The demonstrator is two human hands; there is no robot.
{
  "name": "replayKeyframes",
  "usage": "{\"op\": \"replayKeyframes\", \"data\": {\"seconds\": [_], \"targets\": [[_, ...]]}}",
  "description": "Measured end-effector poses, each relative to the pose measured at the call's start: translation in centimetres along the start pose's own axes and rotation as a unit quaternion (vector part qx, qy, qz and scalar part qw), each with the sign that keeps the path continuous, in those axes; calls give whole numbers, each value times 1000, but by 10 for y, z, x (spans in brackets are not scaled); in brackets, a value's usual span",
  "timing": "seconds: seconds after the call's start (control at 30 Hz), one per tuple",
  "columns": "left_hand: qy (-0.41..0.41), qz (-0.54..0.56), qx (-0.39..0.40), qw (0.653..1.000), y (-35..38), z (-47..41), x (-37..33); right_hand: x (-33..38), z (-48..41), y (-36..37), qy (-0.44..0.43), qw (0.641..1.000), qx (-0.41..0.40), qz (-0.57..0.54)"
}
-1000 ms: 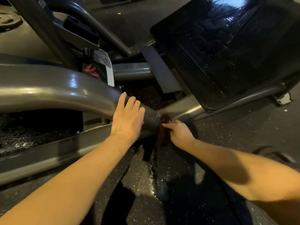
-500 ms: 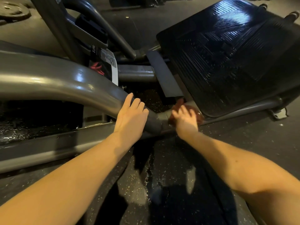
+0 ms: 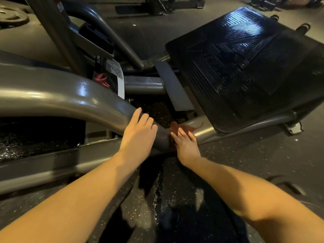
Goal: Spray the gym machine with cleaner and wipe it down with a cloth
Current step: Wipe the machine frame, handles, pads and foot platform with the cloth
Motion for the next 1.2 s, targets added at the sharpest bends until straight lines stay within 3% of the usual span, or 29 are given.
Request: {"op": "replayKeyframes", "data": {"seconds": [0.1,0.17,0.23,0.37,0.43,0.53,0.63,0.87,1.03,1.2], "targets": [[3,-2,-9,1000,-1,0,-1,-18,5,-9,-26,999,-18,-3],[5,5,-10,1000,0,1,1,-59,-19,-26,39,998,-45,-22],[9,10,-9,1000,0,3,2,-80,-32,-28,102,995,-16,-2],[4,6,-8,1000,-1,2,2,-57,-7,-7,194,980,-41,-34],[0,8,-3,1000,0,1,2,-35,13,0,214,967,-78,-112],[1,13,-6,1000,-3,0,0,2,24,16,205,943,-68,-254],[-2,10,-12,1000,-5,1,0,20,27,26,220,921,-76,-313],[-1,14,-9,1000,-7,1,0,-46,10,-3,380,892,-117,-218],[6,20,-13,1000,-6,2,0,-53,11,0,400,878,-118,-236],[20,23,-18,999,-6,6,1,13,31,24,401,782,-140,-455]]}}
Point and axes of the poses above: each hand's wrist, its own z-axis away from the middle knuckle, its own y-axis out of the palm, x = y × z, the point moved 9 cm from there along -z, towards the middle knuckle, and after that the axes turned 4 degrees about -y, right-handed, at the moved point
